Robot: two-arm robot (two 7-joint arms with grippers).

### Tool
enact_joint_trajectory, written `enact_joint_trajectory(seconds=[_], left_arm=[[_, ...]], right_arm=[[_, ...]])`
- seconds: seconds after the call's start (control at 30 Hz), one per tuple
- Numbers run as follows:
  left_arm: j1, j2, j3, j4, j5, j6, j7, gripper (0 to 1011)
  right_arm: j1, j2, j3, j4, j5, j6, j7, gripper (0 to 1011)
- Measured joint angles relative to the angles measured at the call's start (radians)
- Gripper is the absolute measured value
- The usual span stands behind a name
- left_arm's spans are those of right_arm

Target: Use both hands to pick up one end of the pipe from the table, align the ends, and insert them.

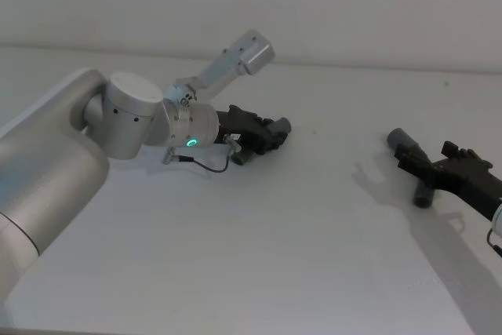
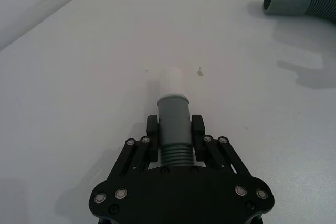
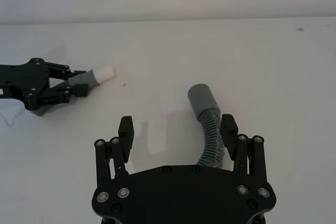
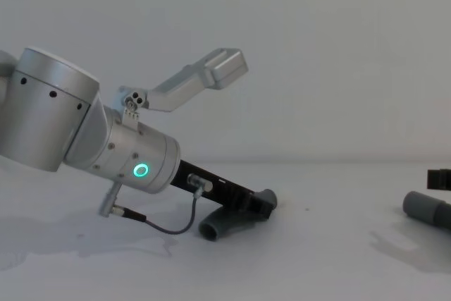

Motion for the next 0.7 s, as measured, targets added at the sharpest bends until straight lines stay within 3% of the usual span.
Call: enact_joint_trajectory(seconds=[0.47,0.7], left_arm=[[-0.001,0.000,0.000,0.001,0.001,-0.001,-0.001,355],[-0.001,0.000,0.000,0.001,0.001,-0.001,-0.001,355]], right_arm=[[0.001,0.002,-0.002,0.001,0.000,0.000,0.000,1000],[0.014,0.025,-0.025,0.017,-0.025,-0.003,0.000,1000]])
